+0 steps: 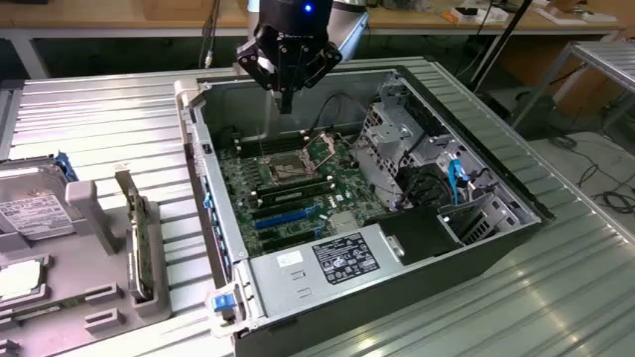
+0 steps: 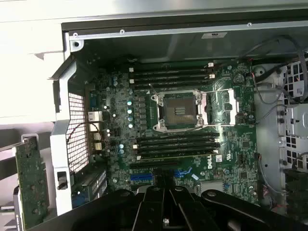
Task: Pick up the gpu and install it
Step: 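Reach for the gpu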
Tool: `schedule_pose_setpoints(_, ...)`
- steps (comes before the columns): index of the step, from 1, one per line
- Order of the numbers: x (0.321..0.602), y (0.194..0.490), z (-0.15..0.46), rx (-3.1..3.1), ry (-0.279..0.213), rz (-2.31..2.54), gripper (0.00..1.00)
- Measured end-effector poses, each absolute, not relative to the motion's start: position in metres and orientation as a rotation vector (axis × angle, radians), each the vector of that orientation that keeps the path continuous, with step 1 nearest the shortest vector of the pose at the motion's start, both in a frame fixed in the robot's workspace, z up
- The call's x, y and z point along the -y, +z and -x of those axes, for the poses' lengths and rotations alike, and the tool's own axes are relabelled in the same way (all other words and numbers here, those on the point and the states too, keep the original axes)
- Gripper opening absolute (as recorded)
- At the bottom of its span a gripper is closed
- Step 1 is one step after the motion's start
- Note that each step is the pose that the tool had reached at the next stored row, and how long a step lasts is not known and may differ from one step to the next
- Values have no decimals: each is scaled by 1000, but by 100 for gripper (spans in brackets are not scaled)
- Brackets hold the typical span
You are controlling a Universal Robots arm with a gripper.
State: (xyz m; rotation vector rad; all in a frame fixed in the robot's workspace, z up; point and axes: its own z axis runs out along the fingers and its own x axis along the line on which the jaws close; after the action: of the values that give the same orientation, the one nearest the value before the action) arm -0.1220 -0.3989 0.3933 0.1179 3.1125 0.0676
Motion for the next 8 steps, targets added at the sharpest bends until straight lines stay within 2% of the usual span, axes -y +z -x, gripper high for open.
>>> schedule_pose_setpoints(8,399,393,122,-3112,68,-118,11)
